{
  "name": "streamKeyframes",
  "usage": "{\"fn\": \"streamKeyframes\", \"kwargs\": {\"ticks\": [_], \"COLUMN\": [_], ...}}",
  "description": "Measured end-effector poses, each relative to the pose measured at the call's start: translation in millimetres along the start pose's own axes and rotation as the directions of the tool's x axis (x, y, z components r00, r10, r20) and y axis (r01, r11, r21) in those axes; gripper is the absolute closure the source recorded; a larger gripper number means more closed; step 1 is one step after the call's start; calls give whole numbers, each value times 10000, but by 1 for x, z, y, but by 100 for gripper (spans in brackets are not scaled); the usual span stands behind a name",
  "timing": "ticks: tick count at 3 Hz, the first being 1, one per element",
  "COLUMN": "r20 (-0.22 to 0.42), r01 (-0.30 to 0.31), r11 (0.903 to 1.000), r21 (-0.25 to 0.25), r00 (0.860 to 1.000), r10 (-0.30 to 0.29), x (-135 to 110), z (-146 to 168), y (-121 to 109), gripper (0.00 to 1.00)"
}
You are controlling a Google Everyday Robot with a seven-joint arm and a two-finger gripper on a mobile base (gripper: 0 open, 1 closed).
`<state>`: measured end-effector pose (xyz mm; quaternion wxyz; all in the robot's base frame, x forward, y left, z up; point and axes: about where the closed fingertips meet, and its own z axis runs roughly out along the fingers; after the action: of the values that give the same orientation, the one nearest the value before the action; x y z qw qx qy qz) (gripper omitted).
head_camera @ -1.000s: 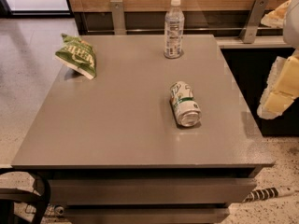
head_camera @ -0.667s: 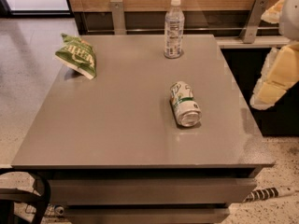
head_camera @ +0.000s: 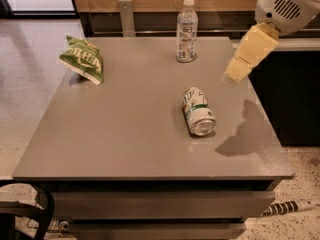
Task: Place 7up can upright
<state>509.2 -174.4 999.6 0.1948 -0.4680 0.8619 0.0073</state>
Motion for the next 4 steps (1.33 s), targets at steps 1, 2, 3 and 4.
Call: {"fn": "streamKeyframes", "kwargs": {"ticks": [1,2,3,4], "r20": [361,-95,-1177,-1194], "r01": [-1531,-2868,-4410,-5095], "r11": [9858,9532,8946,8582], "r21": [-695,-954,-718,-633], "r00": [9871,9578,8944,8576], "r10": [1559,2872,4315,5003], "x": [-27,-36,-22,-23], "z": [32,59,81,81], "y": [10,26,40,41], "gripper": [0,0,0,0]}}
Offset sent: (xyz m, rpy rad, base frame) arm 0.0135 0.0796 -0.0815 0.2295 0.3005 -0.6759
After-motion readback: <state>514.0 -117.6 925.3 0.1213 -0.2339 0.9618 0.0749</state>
